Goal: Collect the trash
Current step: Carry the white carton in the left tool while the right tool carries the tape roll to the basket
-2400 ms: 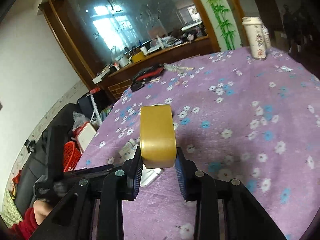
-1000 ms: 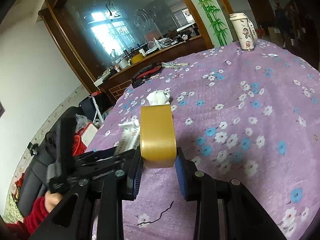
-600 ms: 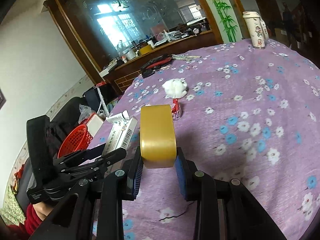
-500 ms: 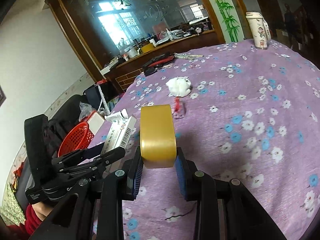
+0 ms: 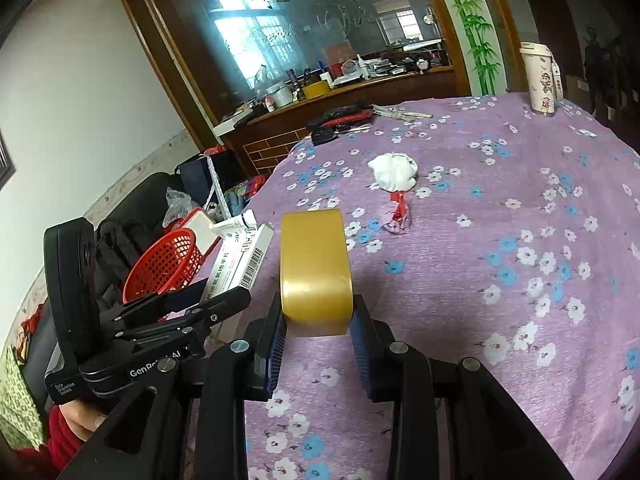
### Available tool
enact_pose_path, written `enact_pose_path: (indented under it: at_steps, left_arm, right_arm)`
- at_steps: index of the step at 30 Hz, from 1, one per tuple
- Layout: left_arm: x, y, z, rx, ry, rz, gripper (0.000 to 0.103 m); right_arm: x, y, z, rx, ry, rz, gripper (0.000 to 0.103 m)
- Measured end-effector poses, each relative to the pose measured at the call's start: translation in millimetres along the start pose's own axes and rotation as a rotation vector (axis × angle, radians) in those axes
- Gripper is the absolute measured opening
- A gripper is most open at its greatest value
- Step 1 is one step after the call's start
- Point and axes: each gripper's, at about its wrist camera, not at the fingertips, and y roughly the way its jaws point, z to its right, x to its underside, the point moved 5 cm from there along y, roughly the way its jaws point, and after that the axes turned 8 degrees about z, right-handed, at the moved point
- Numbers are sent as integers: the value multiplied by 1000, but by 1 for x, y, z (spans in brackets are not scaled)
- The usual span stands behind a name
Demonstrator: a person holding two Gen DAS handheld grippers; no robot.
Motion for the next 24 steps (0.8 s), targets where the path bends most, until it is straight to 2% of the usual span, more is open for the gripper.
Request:
enact_pose_path:
  at_steps: [11, 24]
  left_arm:
    - [-7, -25, -24, -18, -43, 47, 52]
    - [-17, -49, -78, -83, -125, 102, 52]
  right_arm:
    - [-2, 9, -29, -27, -42, -21, 33]
    - [-9, 41, -74, -82, -110, -66, 33]
